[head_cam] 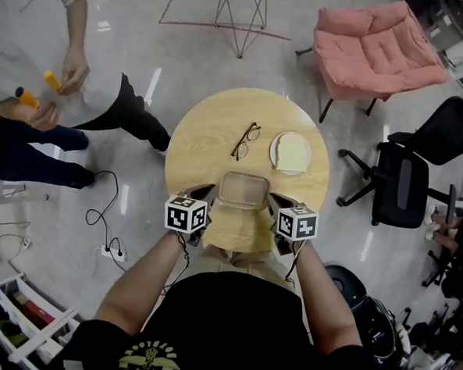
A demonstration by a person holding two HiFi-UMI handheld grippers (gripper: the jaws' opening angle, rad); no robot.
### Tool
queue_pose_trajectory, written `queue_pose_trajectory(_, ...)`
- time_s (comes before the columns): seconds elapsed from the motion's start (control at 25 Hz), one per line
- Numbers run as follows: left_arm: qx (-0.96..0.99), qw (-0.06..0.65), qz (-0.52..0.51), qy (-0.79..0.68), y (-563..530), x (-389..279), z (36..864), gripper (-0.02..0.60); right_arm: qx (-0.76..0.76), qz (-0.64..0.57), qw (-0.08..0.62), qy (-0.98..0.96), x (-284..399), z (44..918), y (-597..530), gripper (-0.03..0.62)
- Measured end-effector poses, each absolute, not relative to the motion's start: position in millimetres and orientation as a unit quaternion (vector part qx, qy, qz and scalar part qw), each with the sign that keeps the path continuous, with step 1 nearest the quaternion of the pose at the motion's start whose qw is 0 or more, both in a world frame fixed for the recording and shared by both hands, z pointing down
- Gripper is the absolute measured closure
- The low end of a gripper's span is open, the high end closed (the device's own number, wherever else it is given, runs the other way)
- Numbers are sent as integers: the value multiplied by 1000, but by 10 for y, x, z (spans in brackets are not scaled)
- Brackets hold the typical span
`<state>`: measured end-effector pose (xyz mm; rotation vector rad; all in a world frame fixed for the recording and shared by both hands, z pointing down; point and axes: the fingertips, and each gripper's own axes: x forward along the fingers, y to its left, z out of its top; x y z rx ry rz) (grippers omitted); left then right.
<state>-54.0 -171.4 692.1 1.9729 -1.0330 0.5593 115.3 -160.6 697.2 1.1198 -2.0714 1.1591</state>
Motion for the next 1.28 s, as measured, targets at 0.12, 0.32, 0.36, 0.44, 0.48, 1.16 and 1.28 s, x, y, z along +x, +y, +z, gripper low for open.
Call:
queue_pose_trajectory(0.12,792,393,226,-408,-1732,-518,6836,566,424,417,251,-764,1171,6890,-1612,578)
queue_pose_trajectory(0.32,808,364,221,-406,-1780,-497,6643,566,439,402,240,-767,1184,6734,-1595,579)
queue_pose_trajectory(0.36,812,357,221,-405,-1791,-486,6606,566,443,398,238,-768,1190,6705,-1596,579)
queue_pose_trajectory(0.44,819,343,221,-403,-1809,-467,6532,566,450,391,232,-769,1206,6645,-1602,579)
queue_pose_trajectory(0.48,822,336,220,-403,-1816,-459,6489,566,453,388,229,-769,1214,6607,-1604,579)
queue_pose_trajectory(1.16,863,197,137,-445,-2114,-423,5271,567,492,274,172,-808,1234,5531,-1812,579)
queue_pose_trajectory(1.28,866,174,123,-453,-2120,-456,5078,566,492,255,158,-817,1205,5295,-1822,579)
